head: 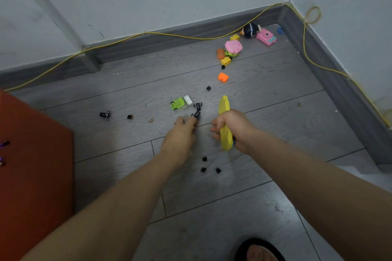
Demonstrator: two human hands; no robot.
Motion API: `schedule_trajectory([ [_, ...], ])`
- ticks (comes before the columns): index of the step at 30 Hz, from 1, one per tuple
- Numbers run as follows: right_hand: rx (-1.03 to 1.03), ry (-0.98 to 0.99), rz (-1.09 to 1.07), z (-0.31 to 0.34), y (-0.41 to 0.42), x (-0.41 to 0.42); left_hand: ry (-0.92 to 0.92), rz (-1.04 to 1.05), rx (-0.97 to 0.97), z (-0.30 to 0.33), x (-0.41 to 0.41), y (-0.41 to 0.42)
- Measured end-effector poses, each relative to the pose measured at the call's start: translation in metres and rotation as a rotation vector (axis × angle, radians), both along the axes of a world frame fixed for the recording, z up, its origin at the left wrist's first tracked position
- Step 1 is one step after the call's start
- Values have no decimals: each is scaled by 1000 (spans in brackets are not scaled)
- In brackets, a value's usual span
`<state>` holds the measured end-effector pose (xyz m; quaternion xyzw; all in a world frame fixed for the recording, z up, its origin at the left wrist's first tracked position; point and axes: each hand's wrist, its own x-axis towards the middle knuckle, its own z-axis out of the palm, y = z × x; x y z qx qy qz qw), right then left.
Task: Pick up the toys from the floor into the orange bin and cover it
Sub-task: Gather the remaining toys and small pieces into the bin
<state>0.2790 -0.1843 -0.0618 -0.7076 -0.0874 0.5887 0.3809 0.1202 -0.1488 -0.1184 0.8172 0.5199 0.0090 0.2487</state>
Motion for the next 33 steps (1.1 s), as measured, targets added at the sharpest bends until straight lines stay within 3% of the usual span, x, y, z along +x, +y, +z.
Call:
schedule_trajectory([
  [7,129,-48,198,40,42,-34,-187,134,59,92,-62,74],
  [10,229,-142,329,80,73,-72,-176,153,221,160,-103,99],
  [16,580,-321,579,195,117,-211,-110,403,479,296,-247,117],
  [18,655,-307,647,224,119,-259,-92,448,453,319,-291,102],
  [21,675,-260,765,249,108,-325,103,413,355,323,-347,62],
  [23,635,-310,872,247,94,-354,109,405,155,312,-375,32],
  [25,531,-296,1002,234,76,-369,122,442,-188,300,-398,7],
  [28,541,-455,1238,214,58,-370,345,305,-499,284,-417,-16],
  [30,681,-695,1199,207,59,-359,380,220,-508,277,-416,-18],
  [33,730,-776,993,205,79,-333,494,97,-250,278,-409,2],
])
